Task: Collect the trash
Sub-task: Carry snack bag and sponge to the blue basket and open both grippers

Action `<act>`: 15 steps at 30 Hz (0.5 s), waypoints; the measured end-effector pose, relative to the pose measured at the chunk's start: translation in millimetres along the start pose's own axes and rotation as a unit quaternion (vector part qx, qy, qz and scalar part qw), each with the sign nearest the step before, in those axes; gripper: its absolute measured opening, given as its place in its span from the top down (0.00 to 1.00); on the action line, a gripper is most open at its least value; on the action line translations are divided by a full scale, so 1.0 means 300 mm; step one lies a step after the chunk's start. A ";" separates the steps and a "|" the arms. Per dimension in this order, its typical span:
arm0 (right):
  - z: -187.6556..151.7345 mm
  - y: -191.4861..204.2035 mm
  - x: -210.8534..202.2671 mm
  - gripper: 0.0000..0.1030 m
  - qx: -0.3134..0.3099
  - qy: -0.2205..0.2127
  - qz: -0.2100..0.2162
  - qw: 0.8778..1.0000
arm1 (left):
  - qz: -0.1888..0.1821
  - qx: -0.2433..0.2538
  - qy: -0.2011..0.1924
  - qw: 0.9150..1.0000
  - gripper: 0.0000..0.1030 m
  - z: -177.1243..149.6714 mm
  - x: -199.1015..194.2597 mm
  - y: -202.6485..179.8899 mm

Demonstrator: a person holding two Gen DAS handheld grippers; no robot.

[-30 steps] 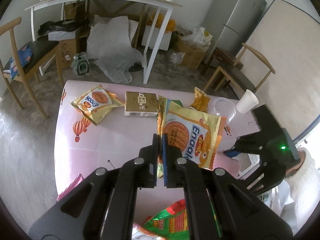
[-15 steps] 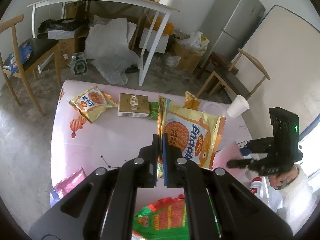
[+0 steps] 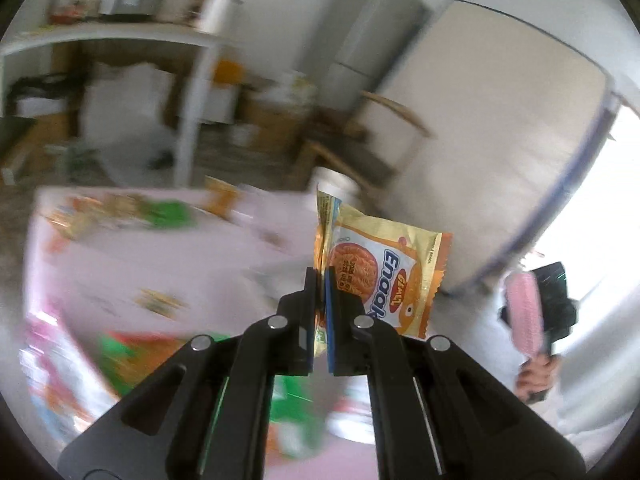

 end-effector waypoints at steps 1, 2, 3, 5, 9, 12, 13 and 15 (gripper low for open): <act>-0.091 -0.014 -0.129 0.70 0.025 -0.031 -0.013 0.999 | -0.025 0.010 0.006 1.000 0.97 -0.036 0.018 -0.073; -0.164 -0.027 -0.220 0.70 0.047 -0.050 -0.040 0.997 | -0.043 0.017 0.013 0.999 0.97 -0.061 0.034 -0.126; -0.255 -0.044 -0.324 0.70 0.068 -0.070 -0.081 0.992 | -0.069 0.023 0.022 0.997 0.97 -0.094 0.055 -0.193; -0.424 -0.085 -0.486 0.69 0.098 -0.103 -0.161 0.977 | -0.113 0.032 0.040 0.992 0.97 -0.147 0.093 -0.300; -0.810 -0.323 -0.666 0.69 0.249 -0.125 -0.215 0.936 | -0.149 0.071 0.066 0.984 0.97 -0.219 0.172 -0.505; -1.046 -0.572 -0.677 0.69 0.331 -0.098 -0.256 0.903 | -0.154 0.096 0.077 0.980 0.97 -0.249 0.202 -0.608; -1.105 -0.651 -0.669 0.69 0.352 -0.095 -0.269 0.892 | -0.154 0.106 0.076 0.979 0.97 -0.260 0.203 -0.634; -1.166 -0.776 -0.633 0.69 0.367 -0.097 -0.256 0.889 | -0.153 0.130 0.082 0.976 0.97 -0.283 0.211 -0.689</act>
Point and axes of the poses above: each gripper's, at about its wrist camera, not at the fingertips, and x roughly the way its jaws point, y to its left, z to its top, the point moved 4 cm from there along x, roughly the way its jaws point, and after that the axes turned 8 degrees about y, right-handed, at the moved point
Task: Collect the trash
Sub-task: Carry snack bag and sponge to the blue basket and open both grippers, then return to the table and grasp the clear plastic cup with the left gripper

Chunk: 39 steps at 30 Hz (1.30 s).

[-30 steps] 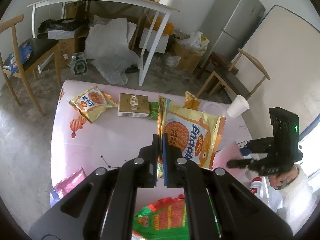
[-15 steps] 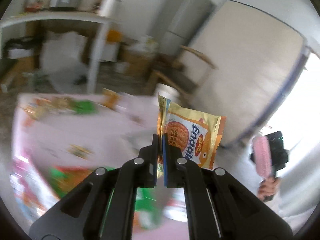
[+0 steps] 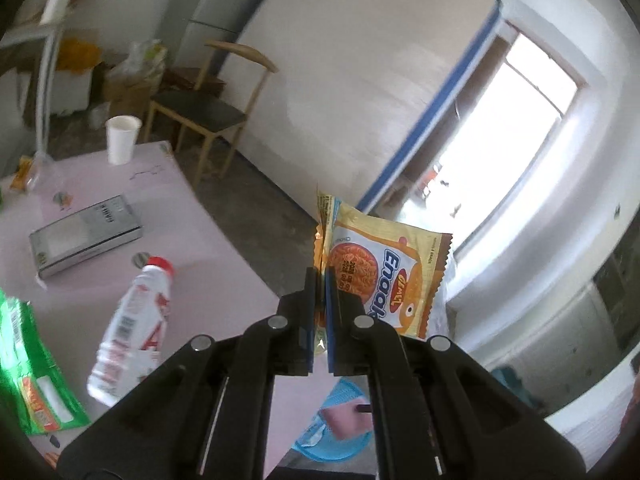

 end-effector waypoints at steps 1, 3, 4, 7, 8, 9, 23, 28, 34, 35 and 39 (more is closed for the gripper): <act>0.014 -0.045 0.044 0.69 0.004 -0.001 -0.019 1.000 | -0.001 0.006 0.005 1.000 0.97 -0.007 0.012 -0.021; 0.062 -0.091 0.169 0.69 -0.030 0.005 -0.098 0.995 | -0.005 0.013 0.019 1.000 0.97 -0.019 0.042 -0.057; 0.078 -0.107 0.209 0.69 -0.052 0.004 -0.132 0.990 | -0.006 0.014 0.025 1.000 0.97 -0.026 0.053 -0.068; 0.169 -0.158 0.310 0.66 -0.059 -0.027 -0.186 0.980 | -0.003 0.021 0.037 0.999 0.96 -0.042 0.084 -0.107; 0.184 -0.166 0.324 0.63 -0.056 -0.034 -0.201 0.977 | -0.001 0.028 0.043 0.999 0.96 -0.048 0.095 -0.119; 0.215 -0.176 0.336 0.46 -0.058 -0.040 -0.219 0.973 | -0.001 0.035 0.049 0.998 0.96 -0.056 0.109 -0.133; 0.155 0.034 -0.142 0.26 -0.108 -0.159 -0.283 0.940 | -0.026 0.075 0.261 0.962 0.96 -0.363 0.522 -0.306; 0.041 0.136 -0.429 0.26 -0.105 -0.241 -0.244 0.933 | -0.010 0.087 0.355 0.931 0.84 -0.607 0.835 -0.322; -0.001 0.209 -0.595 0.26 -0.109 -0.298 -0.226 0.921 | 0.076 0.139 0.414 0.896 0.52 -0.838 1.134 -0.257; -0.004 0.215 -0.599 0.26 -0.113 -0.299 -0.225 0.920 | 0.085 0.142 0.410 0.897 0.52 -0.846 1.141 -0.247; -0.002 0.271 -0.580 0.26 -0.131 -0.287 -0.216 0.924 | 0.078 0.132 0.392 0.907 0.52 -0.803 1.080 -0.234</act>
Point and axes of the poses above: each gripper's, at about its wrist camera, not at the fingertips, and x roughly the way its jaws point, y to its left, z to its top, the point moved 4 cm from there along x, roughly the way its jaws point, and after that the axes turned 8 degrees about y, right-handed, at the moved point
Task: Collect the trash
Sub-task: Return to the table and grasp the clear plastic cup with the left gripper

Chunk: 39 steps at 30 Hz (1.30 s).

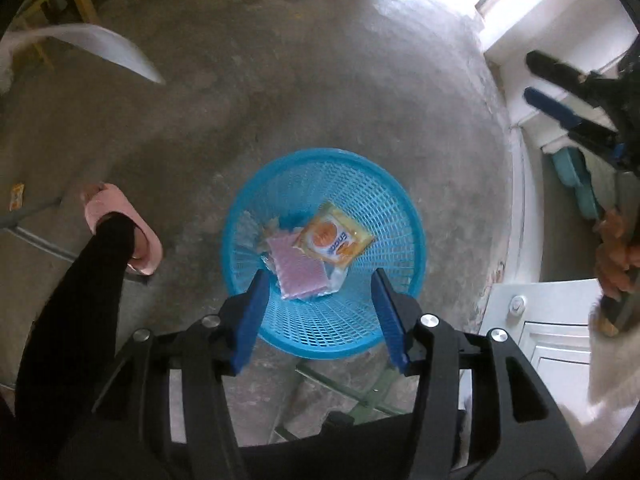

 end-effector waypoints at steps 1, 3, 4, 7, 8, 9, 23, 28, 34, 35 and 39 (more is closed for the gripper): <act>0.010 0.014 -0.020 0.26 -0.002 0.003 0.007 1.000 | -0.002 -0.001 -0.004 1.000 0.52 -0.017 -0.028 0.000; 0.024 0.082 -0.011 0.26 -0.013 0.011 0.036 0.999 | -0.017 -0.014 -0.020 1.000 0.52 -0.037 -0.136 0.025; 0.032 0.112 -0.022 0.26 -0.020 0.011 0.046 0.999 | -0.024 -0.018 -0.031 0.999 0.52 -0.048 -0.196 0.020; 0.070 0.257 -0.046 0.26 -0.061 0.007 0.074 0.995 | -0.052 -0.030 -0.100 0.993 0.52 -0.113 -0.476 0.048; 0.090 0.325 -0.046 0.26 -0.082 0.009 0.087 0.993 | -0.059 -0.037 -0.134 0.989 0.52 -0.145 -0.603 0.074; 0.101 0.378 -0.042 0.26 -0.098 0.011 0.095 0.991 | -0.060 -0.043 -0.161 0.984 0.51 -0.172 -0.710 0.108; 0.194 1.162 0.080 0.19 -0.297 0.024 0.219 0.929 | 0.257 -0.222 -0.154 0.928 0.16 -0.100 -1.193 1.489; 0.208 1.269 0.165 0.19 -0.327 0.030 0.204 0.922 | 0.324 -0.166 -0.034 0.931 0.16 -0.002 -0.993 1.776; 0.229 1.296 0.253 0.19 -0.315 0.053 0.192 0.928 | 0.289 -0.191 -0.042 0.937 0.33 0.072 -0.915 1.922; 0.227 1.301 0.261 0.19 -0.315 0.056 0.192 0.928 | 0.291 -0.202 -0.038 0.934 0.33 0.064 -0.913 1.924; 0.195 1.329 0.246 0.19 -0.333 0.062 0.196 0.920 | 0.308 -0.189 -0.043 0.932 0.35 0.033 -0.926 1.880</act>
Point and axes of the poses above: each gripper's, at about its wrist camera, not at the fingertips, and x roughly the way its jaws point, y to its left, z to its top, the point moved 4 cm from there along x, roughly the way its jaws point, and after that the axes turned 8 degrees about y, right-handed, at the moved point
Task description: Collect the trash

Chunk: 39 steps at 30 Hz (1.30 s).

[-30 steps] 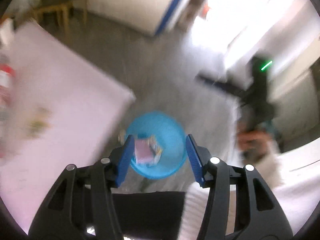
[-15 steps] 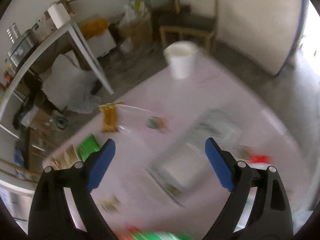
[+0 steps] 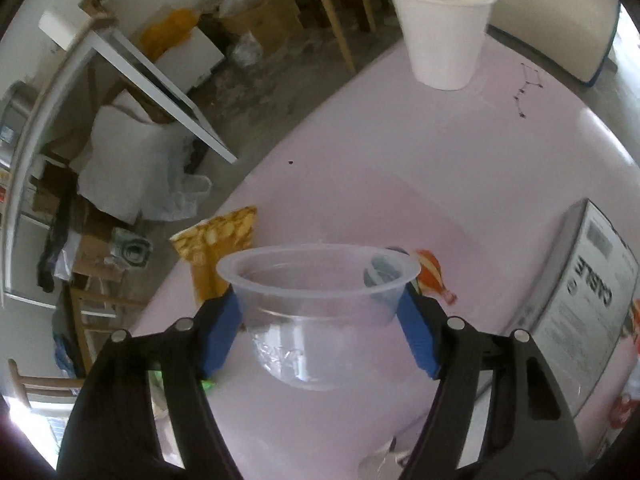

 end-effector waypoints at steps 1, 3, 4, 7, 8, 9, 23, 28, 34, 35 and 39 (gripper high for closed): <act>-0.001 0.013 -0.001 0.19 -0.004 0.002 0.002 1.000 | 0.009 -0.008 -0.012 1.000 0.35 -0.017 -0.036 0.004; -0.001 0.060 -0.001 0.19 -0.019 0.009 0.016 1.000 | 0.006 -0.034 -0.043 0.998 0.35 -0.052 -0.138 0.024; -0.001 0.088 -0.005 0.19 -0.028 0.012 0.025 0.999 | -0.007 -0.050 -0.062 0.997 0.35 -0.081 -0.204 0.043; -0.001 0.194 -0.015 0.19 -0.068 0.026 0.051 0.996 | -0.039 -0.099 -0.129 0.986 0.35 -0.223 -0.460 0.119; -0.003 0.245 -0.016 0.19 -0.090 0.034 0.063 0.993 | -0.039 -0.117 -0.151 0.981 0.35 -0.295 -0.552 0.148; -0.005 0.277 -0.013 0.19 -0.103 0.039 0.072 0.991 | -0.042 -0.127 -0.162 0.978 0.35 -0.385 -0.638 0.176; 0.098 0.801 0.575 0.11 -0.201 0.257 0.134 0.936 | -0.092 -0.437 -0.272 0.852 0.34 -1.555 -0.843 0.335; 0.051 0.846 0.798 0.14 -0.211 0.323 0.080 0.919 | -0.190 -0.585 -0.247 0.749 0.34 -1.854 -0.506 0.376; 0.009 0.835 0.872 0.77 -0.189 0.339 0.088 0.917 | -0.266 -0.602 -0.205 0.724 0.34 -1.845 -0.240 0.292; 0.032 0.826 0.850 0.79 -0.180 0.325 0.096 0.923 | -0.270 -0.597 -0.202 0.728 0.34 -1.818 -0.227 0.272; 0.152 0.777 0.739 0.86 -0.137 0.273 0.126 0.944 | -0.297 -0.553 -0.209 0.750 0.34 -1.700 -0.232 0.206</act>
Point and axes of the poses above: each gripper's, at about its wrist camera, not at the fingertips, and x roughly the way its jaws point, y to its left, z to its top, the point moved 4 cm from there along x, roughly the way its jaws point, and after that the axes turned 8 degrees about y, right-handed, at the moved point
